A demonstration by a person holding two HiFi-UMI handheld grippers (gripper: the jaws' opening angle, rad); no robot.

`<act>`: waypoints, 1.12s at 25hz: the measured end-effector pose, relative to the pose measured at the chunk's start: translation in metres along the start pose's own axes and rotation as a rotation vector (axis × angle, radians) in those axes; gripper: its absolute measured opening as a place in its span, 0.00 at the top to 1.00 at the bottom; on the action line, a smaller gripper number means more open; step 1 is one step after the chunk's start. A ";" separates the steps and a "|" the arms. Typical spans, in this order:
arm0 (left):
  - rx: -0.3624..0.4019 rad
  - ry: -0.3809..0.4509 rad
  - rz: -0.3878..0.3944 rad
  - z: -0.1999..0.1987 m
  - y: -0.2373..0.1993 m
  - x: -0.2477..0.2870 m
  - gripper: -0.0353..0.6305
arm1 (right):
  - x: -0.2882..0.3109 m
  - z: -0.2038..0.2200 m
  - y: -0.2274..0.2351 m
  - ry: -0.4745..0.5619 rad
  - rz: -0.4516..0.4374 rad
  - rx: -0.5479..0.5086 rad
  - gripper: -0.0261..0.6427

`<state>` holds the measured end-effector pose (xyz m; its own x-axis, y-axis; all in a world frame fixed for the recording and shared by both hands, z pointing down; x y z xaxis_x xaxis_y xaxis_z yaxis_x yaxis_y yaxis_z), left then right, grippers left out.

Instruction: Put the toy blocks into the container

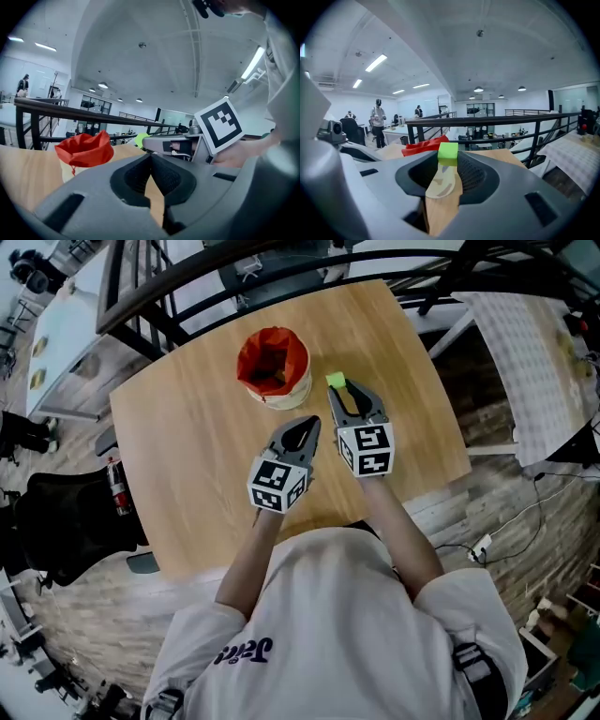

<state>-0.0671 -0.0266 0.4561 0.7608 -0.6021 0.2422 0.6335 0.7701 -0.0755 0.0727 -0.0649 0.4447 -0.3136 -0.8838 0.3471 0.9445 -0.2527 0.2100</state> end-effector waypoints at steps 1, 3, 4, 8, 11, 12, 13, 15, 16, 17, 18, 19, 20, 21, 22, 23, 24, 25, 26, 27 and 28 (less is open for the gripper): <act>-0.008 0.001 -0.020 0.002 -0.006 -0.005 0.94 | 0.007 -0.003 -0.009 -0.002 -0.027 -0.010 0.76; -0.022 -0.001 -0.059 0.005 -0.017 -0.015 0.94 | 0.020 -0.009 -0.025 -0.006 -0.076 -0.028 0.76; -0.029 -0.003 -0.078 0.007 -0.023 -0.020 0.94 | 0.026 -0.012 -0.032 -0.008 -0.098 -0.038 0.76; -0.061 -0.008 -0.147 0.015 -0.043 -0.036 0.94 | 0.049 -0.020 -0.056 -0.013 -0.162 -0.081 0.76; -0.079 -0.013 -0.174 0.020 -0.058 -0.043 0.94 | 0.067 -0.023 -0.071 -0.024 -0.190 -0.109 0.76; -0.086 -0.014 -0.180 0.021 -0.062 -0.044 0.94 | 0.073 -0.023 -0.075 -0.031 -0.196 -0.119 0.76; -0.092 -0.016 -0.186 0.022 -0.064 -0.045 0.94 | 0.077 -0.023 -0.077 -0.038 -0.201 -0.126 0.76; -0.099 -0.018 -0.192 0.024 -0.064 -0.044 0.94 | 0.081 -0.021 -0.079 -0.054 -0.208 -0.136 0.76; -0.101 -0.019 -0.193 0.024 -0.062 -0.044 0.94 | 0.081 -0.020 -0.078 -0.062 -0.210 -0.140 0.76; -0.101 -0.020 -0.192 0.025 -0.061 -0.043 0.94 | 0.081 -0.018 -0.078 -0.071 -0.210 -0.143 0.76; -0.100 -0.020 -0.191 0.025 -0.060 -0.043 0.94 | 0.081 -0.016 -0.077 -0.080 -0.209 -0.144 0.76; -0.099 -0.020 -0.189 0.026 -0.059 -0.042 0.94 | 0.081 -0.014 -0.077 -0.088 -0.208 -0.144 0.76; -0.098 -0.019 -0.187 0.026 -0.059 -0.042 0.94 | 0.082 -0.013 -0.076 -0.094 -0.209 -0.142 0.74; -0.097 -0.017 -0.185 0.026 -0.060 -0.042 0.94 | 0.082 -0.012 -0.076 -0.098 -0.209 -0.139 0.72; -0.097 -0.016 -0.182 0.026 -0.061 -0.043 0.94 | 0.081 -0.012 -0.076 -0.100 -0.208 -0.134 0.70; -0.097 -0.015 -0.180 0.025 -0.062 -0.043 0.94 | 0.080 -0.012 -0.077 -0.100 -0.206 -0.128 0.70; -0.098 -0.014 -0.178 0.024 -0.064 -0.044 0.94 | 0.078 -0.013 -0.077 -0.099 -0.200 -0.124 0.70; -0.098 -0.013 -0.176 0.023 -0.066 -0.045 0.94 | 0.076 -0.013 -0.076 -0.096 -0.193 -0.121 0.70; -0.097 -0.011 -0.174 0.022 -0.067 -0.046 0.94 | 0.073 -0.013 -0.074 -0.091 -0.183 -0.116 0.70; -0.096 -0.008 -0.172 0.020 -0.068 -0.047 0.94 | 0.069 -0.014 -0.072 -0.085 -0.174 -0.108 0.70; -0.093 -0.003 -0.171 0.018 -0.068 -0.047 0.94 | 0.064 -0.014 -0.069 -0.076 -0.163 -0.099 0.70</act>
<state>-0.1485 -0.0468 0.4676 0.6405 -0.7218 0.2621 0.7640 0.6335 -0.1224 -0.0116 -0.1094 0.4395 -0.4665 -0.7964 0.3849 0.8842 -0.4310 0.1799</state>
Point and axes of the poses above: the fingertips, and each gripper's own axes: x forward along the fingers, y to its right, z out of its underside, the point moved 8 cm from there along -x, backward along the fingers, and after that the axes turned 10 degrees about x, right-handed, at the moved point
